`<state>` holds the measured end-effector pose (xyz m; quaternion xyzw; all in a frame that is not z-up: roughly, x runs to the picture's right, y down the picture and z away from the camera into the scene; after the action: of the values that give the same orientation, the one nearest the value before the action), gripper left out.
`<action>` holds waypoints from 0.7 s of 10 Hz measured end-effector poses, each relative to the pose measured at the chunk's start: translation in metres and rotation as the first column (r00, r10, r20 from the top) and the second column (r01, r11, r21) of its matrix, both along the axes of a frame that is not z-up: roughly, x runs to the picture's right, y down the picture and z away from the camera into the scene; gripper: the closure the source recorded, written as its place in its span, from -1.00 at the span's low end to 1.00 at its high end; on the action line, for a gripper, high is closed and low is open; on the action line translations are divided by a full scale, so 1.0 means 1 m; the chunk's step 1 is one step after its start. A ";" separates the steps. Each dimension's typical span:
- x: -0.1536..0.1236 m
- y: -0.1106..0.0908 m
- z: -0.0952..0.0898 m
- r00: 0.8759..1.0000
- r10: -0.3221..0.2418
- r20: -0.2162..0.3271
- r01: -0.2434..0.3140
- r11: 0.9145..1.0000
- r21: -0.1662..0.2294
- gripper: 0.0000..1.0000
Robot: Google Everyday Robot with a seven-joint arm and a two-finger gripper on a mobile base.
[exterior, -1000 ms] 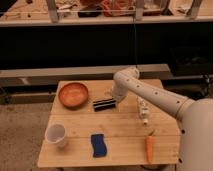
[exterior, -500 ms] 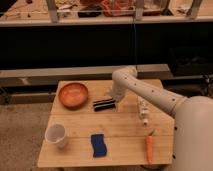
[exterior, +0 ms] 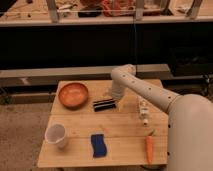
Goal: Place the eraser on the white sponge
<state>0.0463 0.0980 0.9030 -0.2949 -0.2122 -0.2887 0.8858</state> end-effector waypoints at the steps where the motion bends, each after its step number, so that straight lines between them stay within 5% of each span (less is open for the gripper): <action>1: 0.001 0.000 0.000 1.000 -0.010 0.001 0.010 1.000 -0.006 -0.60; 7: -0.006 0.001 0.004 0.997 -0.071 0.017 0.072 0.997 -0.028 -0.60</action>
<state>0.0398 0.0991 0.9070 -0.3125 -0.2126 -0.3195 0.8690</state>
